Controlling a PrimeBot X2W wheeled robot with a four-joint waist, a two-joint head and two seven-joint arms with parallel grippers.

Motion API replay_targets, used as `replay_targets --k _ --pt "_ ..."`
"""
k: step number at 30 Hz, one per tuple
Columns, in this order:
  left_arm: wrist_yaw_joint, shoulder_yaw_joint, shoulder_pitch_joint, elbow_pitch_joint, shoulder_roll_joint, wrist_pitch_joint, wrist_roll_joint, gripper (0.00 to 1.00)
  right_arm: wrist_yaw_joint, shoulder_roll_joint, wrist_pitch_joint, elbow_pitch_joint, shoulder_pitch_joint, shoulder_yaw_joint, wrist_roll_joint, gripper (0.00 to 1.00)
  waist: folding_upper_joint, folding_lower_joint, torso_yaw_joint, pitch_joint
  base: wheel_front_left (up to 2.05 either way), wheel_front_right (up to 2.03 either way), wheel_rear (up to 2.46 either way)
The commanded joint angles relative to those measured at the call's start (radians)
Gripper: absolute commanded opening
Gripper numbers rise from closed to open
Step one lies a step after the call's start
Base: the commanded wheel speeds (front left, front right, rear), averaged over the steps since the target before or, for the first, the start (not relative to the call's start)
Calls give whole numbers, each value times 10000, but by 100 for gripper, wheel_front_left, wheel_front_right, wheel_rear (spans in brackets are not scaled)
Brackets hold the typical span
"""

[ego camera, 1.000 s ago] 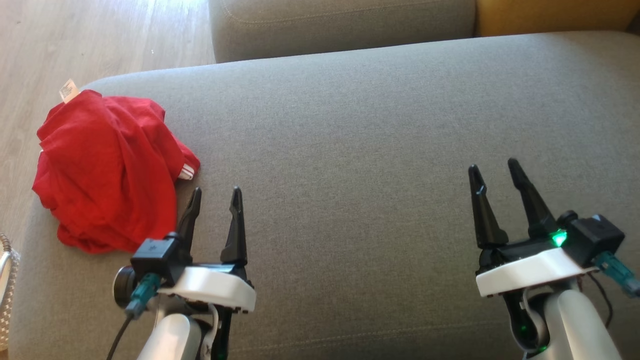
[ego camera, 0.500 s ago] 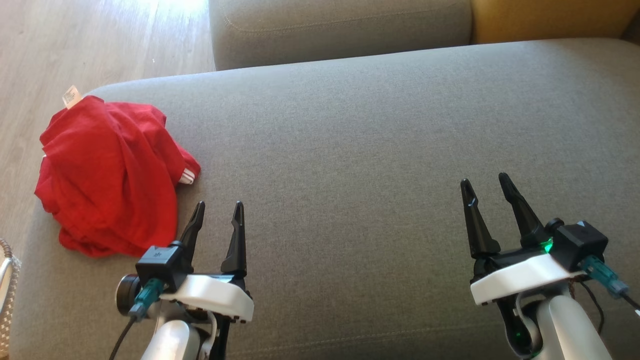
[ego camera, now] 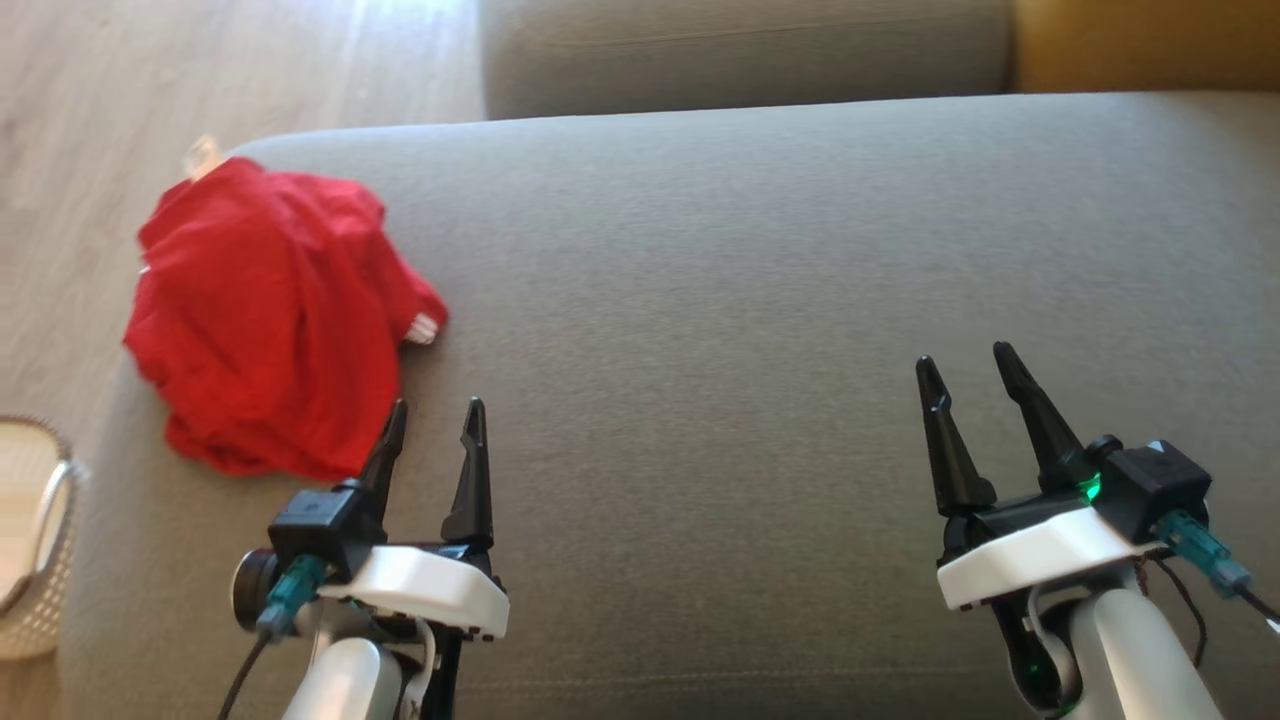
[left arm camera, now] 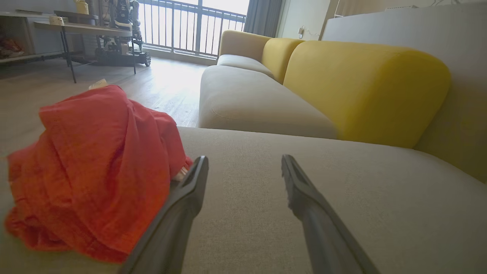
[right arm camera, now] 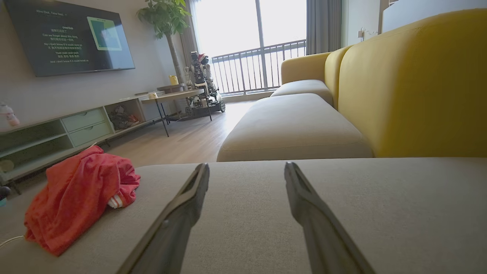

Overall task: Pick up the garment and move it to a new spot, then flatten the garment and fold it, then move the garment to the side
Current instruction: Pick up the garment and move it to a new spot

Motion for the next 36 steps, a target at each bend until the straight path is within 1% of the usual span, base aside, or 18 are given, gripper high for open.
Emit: replay_targets --k 1,11,19,27,36 --pt "80 330 -439 -366 -6 -122 -195 100 0 24 -87 -393 -232 304 -64 100 0 0 398 83 0 0 0" --pt "139 359 -424 -511 -6 -122 -160 100 0 24 -102 -411 -205 595 -167 100 0 0 1813 186 0 0 0" --pt "255 415 -298 -712 -6 -122 24 100 0 24 -110 -358 -178 789 -91 100 0 0 2654 219 0 0 0" --pt "273 412 -252 -821 -6 -122 33 100 0 24 -115 -308 -199 810 -79 100 0 0 2916 238 0 0 0" --pt "278 545 -232 -845 -7 -122 205 100 0 24 -118 -307 -234 851 -29 100 0 0 2743 328 0 0 0"
